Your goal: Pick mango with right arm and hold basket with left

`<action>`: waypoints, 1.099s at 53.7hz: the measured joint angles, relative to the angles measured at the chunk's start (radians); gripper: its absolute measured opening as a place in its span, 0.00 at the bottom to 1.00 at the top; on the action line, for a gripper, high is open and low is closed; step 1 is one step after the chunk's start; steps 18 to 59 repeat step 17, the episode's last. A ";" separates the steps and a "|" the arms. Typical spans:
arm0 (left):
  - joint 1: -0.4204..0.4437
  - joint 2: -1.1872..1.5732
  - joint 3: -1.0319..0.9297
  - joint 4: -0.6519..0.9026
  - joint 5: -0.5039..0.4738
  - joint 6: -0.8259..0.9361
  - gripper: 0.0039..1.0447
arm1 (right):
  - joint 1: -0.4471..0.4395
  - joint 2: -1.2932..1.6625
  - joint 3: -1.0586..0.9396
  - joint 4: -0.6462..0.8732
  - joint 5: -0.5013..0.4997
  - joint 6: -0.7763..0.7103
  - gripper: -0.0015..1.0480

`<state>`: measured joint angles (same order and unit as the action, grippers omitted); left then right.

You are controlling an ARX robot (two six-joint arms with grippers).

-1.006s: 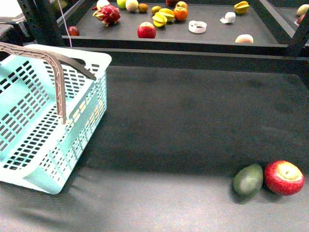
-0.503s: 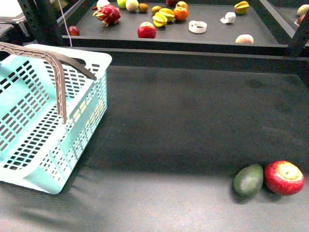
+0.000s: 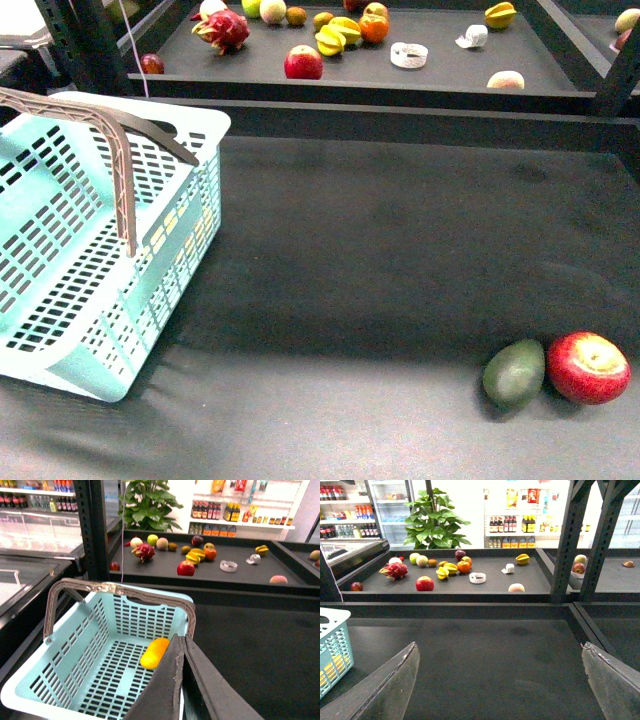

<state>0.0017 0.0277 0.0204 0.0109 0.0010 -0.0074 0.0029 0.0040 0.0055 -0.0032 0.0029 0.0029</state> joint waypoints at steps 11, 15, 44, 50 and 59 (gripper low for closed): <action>0.000 -0.022 0.000 -0.008 0.000 0.000 0.04 | 0.000 0.000 0.000 0.000 -0.001 0.000 0.92; 0.000 -0.023 0.000 -0.008 0.000 0.000 0.04 | 0.000 0.000 0.000 0.000 -0.001 0.000 0.92; 0.000 -0.023 0.000 -0.008 0.000 0.000 0.07 | 0.000 0.000 0.000 0.000 -0.001 0.000 0.92; 0.000 -0.023 0.000 -0.008 0.000 0.000 0.07 | 0.000 0.000 0.000 0.000 -0.001 0.000 0.92; 0.000 -0.023 0.000 -0.008 0.000 0.000 0.07 | 0.000 0.000 0.000 0.000 -0.001 0.000 0.92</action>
